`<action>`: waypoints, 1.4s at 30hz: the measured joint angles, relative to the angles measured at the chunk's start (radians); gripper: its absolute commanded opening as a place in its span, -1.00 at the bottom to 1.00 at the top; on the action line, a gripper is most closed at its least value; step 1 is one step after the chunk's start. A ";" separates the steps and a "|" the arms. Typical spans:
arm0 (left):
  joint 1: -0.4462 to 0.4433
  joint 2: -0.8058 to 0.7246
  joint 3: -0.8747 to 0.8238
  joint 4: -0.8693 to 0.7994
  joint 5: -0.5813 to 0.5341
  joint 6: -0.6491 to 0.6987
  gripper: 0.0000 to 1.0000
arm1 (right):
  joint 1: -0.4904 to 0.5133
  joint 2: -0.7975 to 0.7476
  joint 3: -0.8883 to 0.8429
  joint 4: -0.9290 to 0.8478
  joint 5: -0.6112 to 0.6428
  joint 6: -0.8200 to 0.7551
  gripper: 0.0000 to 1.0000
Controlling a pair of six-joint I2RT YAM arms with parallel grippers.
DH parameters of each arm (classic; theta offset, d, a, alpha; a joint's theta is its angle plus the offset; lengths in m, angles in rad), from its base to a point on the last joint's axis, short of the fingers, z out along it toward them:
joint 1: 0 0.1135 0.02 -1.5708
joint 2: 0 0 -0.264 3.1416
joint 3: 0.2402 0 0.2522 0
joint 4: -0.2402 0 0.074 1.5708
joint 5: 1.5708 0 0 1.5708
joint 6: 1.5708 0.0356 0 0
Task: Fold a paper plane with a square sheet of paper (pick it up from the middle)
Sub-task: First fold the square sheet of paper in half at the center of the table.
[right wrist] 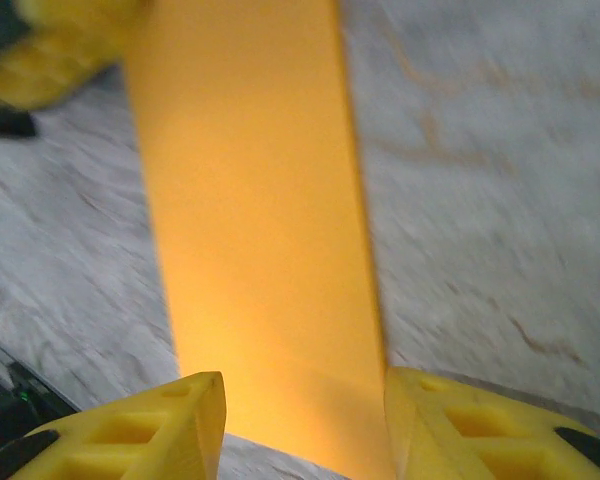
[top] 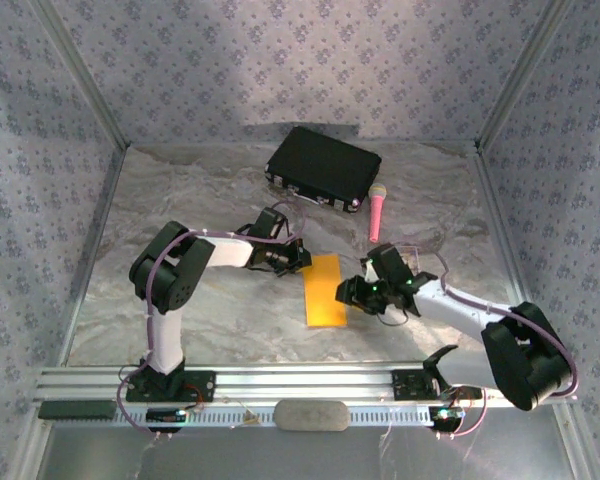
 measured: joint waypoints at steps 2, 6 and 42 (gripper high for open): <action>0.000 0.000 -0.004 0.008 0.000 0.000 -1.00 | 0.012 -0.024 -0.039 -0.009 0.000 0.022 -0.10; 0.000 -0.001 -0.010 0.021 0.003 -0.007 -1.00 | 0.027 -0.083 -0.081 -0.010 -0.002 0.055 -0.14; 0.000 -0.008 -0.031 0.052 0.003 -0.018 -1.00 | -0.004 -0.025 -0.103 0.175 -0.089 0.102 -0.30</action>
